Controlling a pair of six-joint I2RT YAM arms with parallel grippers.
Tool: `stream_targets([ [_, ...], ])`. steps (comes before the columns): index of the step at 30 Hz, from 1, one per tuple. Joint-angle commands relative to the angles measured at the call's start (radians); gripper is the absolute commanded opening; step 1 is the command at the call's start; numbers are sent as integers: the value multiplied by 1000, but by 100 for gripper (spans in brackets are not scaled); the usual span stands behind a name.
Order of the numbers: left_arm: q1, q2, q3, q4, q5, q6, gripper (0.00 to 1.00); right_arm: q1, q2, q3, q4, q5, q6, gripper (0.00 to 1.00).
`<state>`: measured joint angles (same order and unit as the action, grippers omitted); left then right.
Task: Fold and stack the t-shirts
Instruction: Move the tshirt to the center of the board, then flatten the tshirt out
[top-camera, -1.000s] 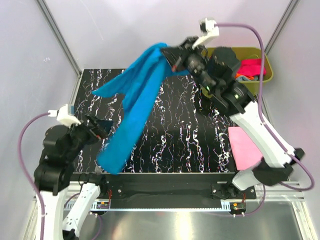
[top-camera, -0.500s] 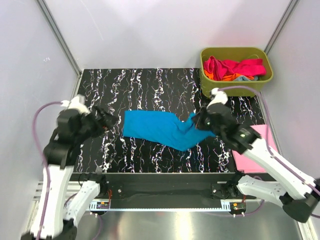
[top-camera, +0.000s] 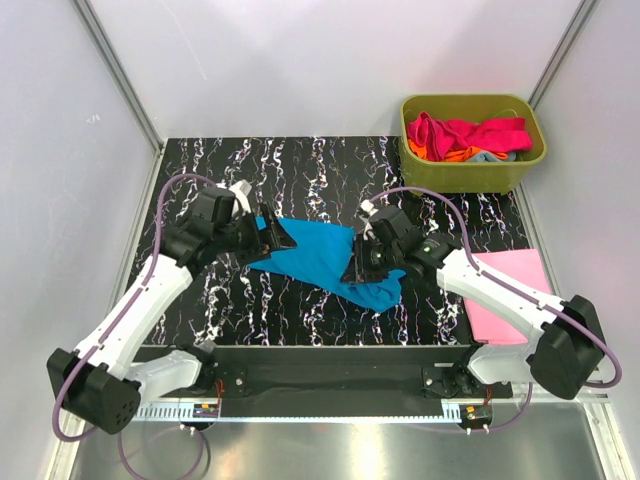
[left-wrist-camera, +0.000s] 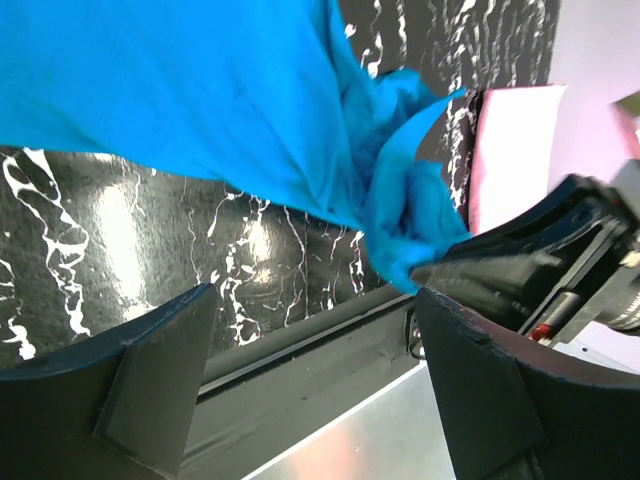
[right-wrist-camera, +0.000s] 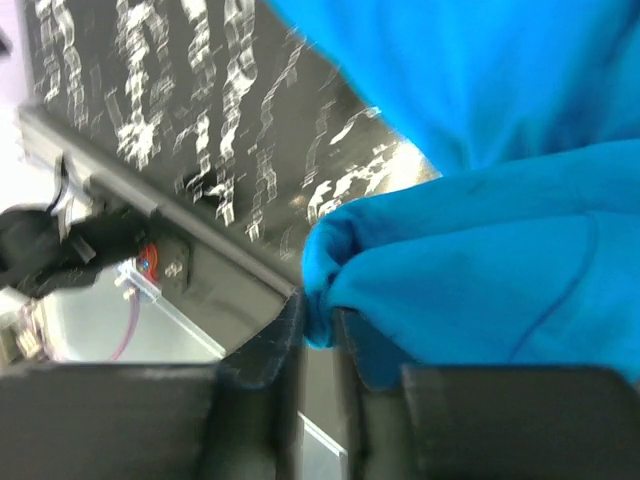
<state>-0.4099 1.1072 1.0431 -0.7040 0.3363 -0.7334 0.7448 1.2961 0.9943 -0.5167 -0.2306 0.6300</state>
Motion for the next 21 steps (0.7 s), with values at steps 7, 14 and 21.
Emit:
stream_targets([
  [7, 57, -35, -35, 44, -51, 19, 86, -34, -21, 88, -326, 224, 101, 83],
  [14, 108, 95, 12, 28, -207, 40, 86, -306, 48, 142, -241, 215, 160, 74],
  [21, 108, 403, 214, 41, -333, 218, 82, -308, 373, 335, -220, 146, -13, 74],
])
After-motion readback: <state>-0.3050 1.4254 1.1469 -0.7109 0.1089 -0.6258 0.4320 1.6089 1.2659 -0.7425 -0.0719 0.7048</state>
